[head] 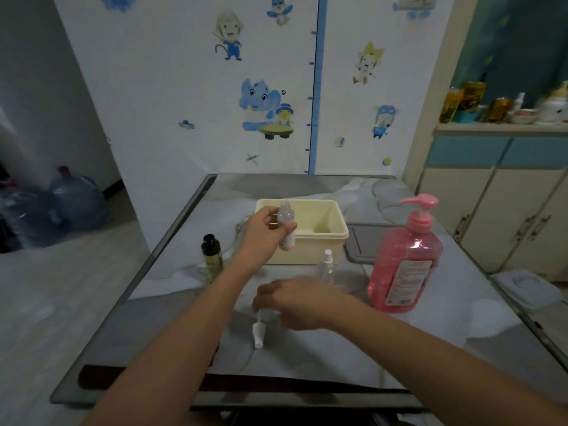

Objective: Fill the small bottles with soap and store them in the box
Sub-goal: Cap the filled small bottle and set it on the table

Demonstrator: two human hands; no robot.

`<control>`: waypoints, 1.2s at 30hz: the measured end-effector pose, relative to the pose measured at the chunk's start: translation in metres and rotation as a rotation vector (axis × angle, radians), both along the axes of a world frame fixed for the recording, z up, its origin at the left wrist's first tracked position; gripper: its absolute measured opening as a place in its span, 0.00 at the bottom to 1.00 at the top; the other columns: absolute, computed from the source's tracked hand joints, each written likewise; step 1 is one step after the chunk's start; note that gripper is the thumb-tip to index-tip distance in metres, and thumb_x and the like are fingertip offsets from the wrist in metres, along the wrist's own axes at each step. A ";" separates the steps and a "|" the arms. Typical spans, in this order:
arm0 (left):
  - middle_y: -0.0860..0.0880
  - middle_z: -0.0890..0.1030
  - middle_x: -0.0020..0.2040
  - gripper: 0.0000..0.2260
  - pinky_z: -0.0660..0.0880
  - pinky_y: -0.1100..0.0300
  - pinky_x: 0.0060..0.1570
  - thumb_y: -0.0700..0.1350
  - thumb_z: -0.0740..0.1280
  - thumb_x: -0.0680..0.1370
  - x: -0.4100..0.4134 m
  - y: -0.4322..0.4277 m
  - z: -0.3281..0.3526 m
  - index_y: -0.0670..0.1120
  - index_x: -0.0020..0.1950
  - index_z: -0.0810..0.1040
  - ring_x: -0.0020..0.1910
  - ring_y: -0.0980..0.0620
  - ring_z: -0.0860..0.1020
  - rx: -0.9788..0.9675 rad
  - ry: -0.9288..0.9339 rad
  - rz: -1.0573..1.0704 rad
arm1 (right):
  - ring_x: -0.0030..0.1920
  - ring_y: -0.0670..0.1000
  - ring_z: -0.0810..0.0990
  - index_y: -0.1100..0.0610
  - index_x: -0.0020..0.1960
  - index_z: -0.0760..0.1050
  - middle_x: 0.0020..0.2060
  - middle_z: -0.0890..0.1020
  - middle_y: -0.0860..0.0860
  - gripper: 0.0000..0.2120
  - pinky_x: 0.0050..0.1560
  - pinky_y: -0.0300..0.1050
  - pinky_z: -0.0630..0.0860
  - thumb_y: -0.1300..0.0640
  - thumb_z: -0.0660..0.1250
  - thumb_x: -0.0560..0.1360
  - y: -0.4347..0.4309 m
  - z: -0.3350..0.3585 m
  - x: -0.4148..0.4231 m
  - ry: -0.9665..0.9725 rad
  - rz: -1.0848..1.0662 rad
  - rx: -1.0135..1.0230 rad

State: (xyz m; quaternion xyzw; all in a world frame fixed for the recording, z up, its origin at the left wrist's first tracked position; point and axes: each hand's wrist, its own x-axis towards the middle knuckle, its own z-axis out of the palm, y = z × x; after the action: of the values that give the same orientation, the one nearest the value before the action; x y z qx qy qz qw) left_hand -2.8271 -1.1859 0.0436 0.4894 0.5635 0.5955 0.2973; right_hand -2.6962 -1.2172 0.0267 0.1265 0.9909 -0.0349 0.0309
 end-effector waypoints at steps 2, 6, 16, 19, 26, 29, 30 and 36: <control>0.42 0.81 0.49 0.13 0.78 0.54 0.51 0.36 0.72 0.73 -0.002 -0.001 -0.004 0.37 0.55 0.76 0.48 0.47 0.80 -0.003 0.015 -0.008 | 0.62 0.57 0.72 0.54 0.69 0.69 0.65 0.72 0.52 0.24 0.56 0.54 0.74 0.67 0.63 0.74 -0.006 -0.015 -0.010 -0.093 0.065 0.068; 0.43 0.82 0.49 0.13 0.78 0.56 0.50 0.37 0.73 0.73 -0.005 -0.002 -0.008 0.39 0.56 0.76 0.47 0.49 0.80 0.000 0.018 -0.019 | 0.56 0.60 0.74 0.60 0.65 0.72 0.60 0.73 0.57 0.19 0.53 0.58 0.74 0.65 0.64 0.75 -0.010 -0.030 -0.018 -0.139 0.170 0.072; 0.45 0.82 0.51 0.14 0.78 0.56 0.53 0.38 0.73 0.72 -0.012 0.000 -0.012 0.41 0.56 0.76 0.50 0.48 0.81 0.001 0.031 -0.024 | 0.56 0.53 0.77 0.54 0.62 0.76 0.58 0.78 0.50 0.14 0.53 0.52 0.75 0.59 0.66 0.77 0.004 -0.021 -0.007 0.108 0.082 0.037; 0.46 0.82 0.50 0.13 0.78 0.59 0.50 0.38 0.74 0.72 -0.018 0.002 -0.017 0.44 0.55 0.77 0.49 0.51 0.81 -0.021 0.060 -0.023 | 0.49 0.48 0.78 0.48 0.62 0.74 0.53 0.80 0.46 0.15 0.50 0.48 0.77 0.54 0.68 0.75 0.011 0.004 0.006 0.357 -0.059 -0.180; 0.53 0.83 0.41 0.09 0.76 0.65 0.41 0.35 0.72 0.72 -0.019 -0.002 -0.026 0.44 0.50 0.78 0.43 0.56 0.81 0.006 0.030 -0.115 | 0.37 0.41 0.79 0.45 0.61 0.72 0.43 0.80 0.42 0.16 0.39 0.33 0.75 0.55 0.70 0.75 0.044 0.072 0.018 1.018 -0.297 -0.251; 0.53 0.83 0.45 0.13 0.76 0.69 0.41 0.41 0.76 0.70 -0.013 -0.004 -0.024 0.49 0.51 0.78 0.44 0.60 0.82 -0.011 0.046 -0.090 | 0.37 0.44 0.80 0.45 0.59 0.72 0.44 0.81 0.44 0.14 0.38 0.38 0.78 0.54 0.69 0.75 0.055 0.094 0.017 1.161 -0.359 -0.263; 0.54 0.83 0.46 0.13 0.75 0.71 0.41 0.41 0.76 0.70 -0.012 -0.004 -0.023 0.50 0.51 0.77 0.44 0.62 0.82 -0.014 0.060 -0.084 | 0.36 0.45 0.80 0.45 0.59 0.71 0.44 0.81 0.45 0.14 0.38 0.40 0.78 0.53 0.69 0.76 0.058 0.099 0.017 1.179 -0.377 -0.262; 0.55 0.82 0.48 0.13 0.75 0.72 0.42 0.41 0.75 0.72 -0.008 -0.012 -0.016 0.49 0.53 0.76 0.45 0.64 0.81 -0.024 0.082 -0.094 | 0.34 0.46 0.79 0.43 0.58 0.71 0.44 0.82 0.46 0.14 0.40 0.47 0.80 0.53 0.69 0.75 0.065 0.098 0.013 1.160 -0.416 -0.271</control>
State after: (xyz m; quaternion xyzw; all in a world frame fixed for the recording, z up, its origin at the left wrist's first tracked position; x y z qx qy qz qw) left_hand -2.8353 -1.1981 0.0277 0.5358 0.5585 0.5536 0.3074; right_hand -2.6836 -1.1524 0.1246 0.2722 0.7879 -0.2285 -0.5029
